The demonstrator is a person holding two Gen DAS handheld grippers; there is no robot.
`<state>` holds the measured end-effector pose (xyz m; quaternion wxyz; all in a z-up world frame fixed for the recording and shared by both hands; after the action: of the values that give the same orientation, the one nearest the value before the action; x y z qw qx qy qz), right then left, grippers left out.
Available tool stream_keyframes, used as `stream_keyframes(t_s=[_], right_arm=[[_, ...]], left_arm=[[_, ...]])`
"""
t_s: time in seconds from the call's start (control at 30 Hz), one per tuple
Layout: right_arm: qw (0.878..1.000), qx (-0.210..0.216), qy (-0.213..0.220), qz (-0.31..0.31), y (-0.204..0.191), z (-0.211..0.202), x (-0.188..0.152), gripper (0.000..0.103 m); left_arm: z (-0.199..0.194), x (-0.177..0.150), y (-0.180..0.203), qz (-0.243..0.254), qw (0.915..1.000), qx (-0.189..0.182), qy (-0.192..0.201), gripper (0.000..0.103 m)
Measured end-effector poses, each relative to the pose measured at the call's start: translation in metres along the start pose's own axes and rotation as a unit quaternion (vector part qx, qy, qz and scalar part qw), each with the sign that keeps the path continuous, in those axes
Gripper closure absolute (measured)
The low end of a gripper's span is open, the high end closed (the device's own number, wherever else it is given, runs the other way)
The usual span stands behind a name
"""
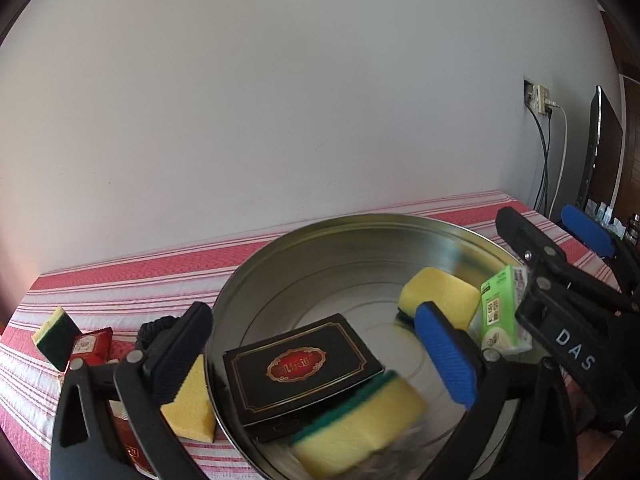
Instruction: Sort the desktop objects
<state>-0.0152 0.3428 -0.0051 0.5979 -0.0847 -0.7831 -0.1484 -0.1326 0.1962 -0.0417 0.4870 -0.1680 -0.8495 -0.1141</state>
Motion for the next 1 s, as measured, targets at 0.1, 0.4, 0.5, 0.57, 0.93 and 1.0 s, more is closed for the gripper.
stream_keyframes(t_s=[0.1,0.4,0.5,0.57,0.93,1.0], right_arm=[[1.0,-0.009,0.008,-0.01,-0.003,-0.004,0.002,0.02],[0.999,-0.01,0.022,0.028,0.011,-0.01,0.006,0.007],[0.999,-0.001,0.028,0.04,0.011,-0.013,0.006,0.005],[0.999,0.0,0.034,0.037,0.008,-0.015,0.008,0.005],[0.998,-0.01,0.06,0.008,-0.006,-0.035,0.009,0.002],[0.997,-0.013,0.073,0.019,-0.003,-0.041,0.009,0.002]], left_arm=[[-0.004,0.003,0.001,0.017,0.9996,0.012,0.019,0.001],[-0.001,0.008,-0.005,0.009,0.9996,0.012,0.023,0.0],[-0.005,0.005,-0.013,0.007,0.9994,0.019,0.029,0.0],[-0.006,0.005,-0.012,0.008,0.999,0.022,0.037,0.0],[-0.013,0.002,-0.025,0.009,0.9968,0.045,0.066,0.0],[-0.015,0.0,-0.031,0.008,0.9966,0.05,0.065,0.0]])
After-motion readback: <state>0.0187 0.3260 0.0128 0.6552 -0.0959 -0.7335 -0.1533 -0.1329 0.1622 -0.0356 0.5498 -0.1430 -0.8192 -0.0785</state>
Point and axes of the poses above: each gripper's, at about its wrist camera, not at the fingertips, and z roughly the way its jaws point, y to its right, x to its top, the point moved 8 cm from there along z, roughly the way its jaws point, and after that the axes turned 7 degrees about -z, right-handed, at the moved point
